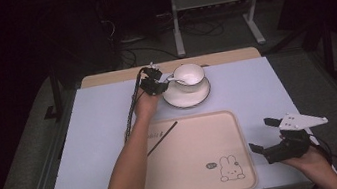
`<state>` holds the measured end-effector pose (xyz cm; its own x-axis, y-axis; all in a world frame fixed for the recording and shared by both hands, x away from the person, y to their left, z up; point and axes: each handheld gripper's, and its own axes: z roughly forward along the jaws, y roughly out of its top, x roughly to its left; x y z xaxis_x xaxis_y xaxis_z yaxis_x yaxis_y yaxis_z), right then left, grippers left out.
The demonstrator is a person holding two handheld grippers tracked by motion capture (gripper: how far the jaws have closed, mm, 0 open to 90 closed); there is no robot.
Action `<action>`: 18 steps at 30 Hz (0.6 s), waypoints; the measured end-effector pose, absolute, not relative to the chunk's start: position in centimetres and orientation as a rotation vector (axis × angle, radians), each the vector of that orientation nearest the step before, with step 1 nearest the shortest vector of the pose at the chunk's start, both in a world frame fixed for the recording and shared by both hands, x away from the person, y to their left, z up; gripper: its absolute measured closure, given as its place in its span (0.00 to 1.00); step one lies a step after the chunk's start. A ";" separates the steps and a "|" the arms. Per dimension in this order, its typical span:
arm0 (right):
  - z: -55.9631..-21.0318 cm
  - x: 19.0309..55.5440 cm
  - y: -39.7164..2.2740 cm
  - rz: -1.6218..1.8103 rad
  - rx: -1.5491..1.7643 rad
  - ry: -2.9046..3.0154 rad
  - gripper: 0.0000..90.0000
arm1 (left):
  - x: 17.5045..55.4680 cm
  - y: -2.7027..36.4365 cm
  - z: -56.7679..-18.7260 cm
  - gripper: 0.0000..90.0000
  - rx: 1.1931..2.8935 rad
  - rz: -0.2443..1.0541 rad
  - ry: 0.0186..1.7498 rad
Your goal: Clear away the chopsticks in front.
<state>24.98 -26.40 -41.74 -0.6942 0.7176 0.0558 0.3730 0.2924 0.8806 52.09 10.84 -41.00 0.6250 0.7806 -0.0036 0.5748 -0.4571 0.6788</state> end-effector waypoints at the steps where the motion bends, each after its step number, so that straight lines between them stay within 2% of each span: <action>1: -41.7 25.0 -26.4 1.364 0.985 2.216 0.00 | 52.0 11.1 -40.8 0.95 2.183 0.401 1.065; 14: -41.7 25.0 -26.3 1.358 0.984 2.217 0.00 | 49.0 15.2 -37.9 0.95 2.129 0.338 1.083; 18: -41.7 25.0 -26.4 1.357 0.983 2.215 0.00 | 47.0 16.9 -37.0 0.95 2.148 0.327 1.069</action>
<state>24.96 -26.35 -41.75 -0.6919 0.7202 0.0504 0.3720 0.2958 0.8798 46.96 16.93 -37.02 0.6264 0.7753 -0.0812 0.5971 -0.4102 0.6894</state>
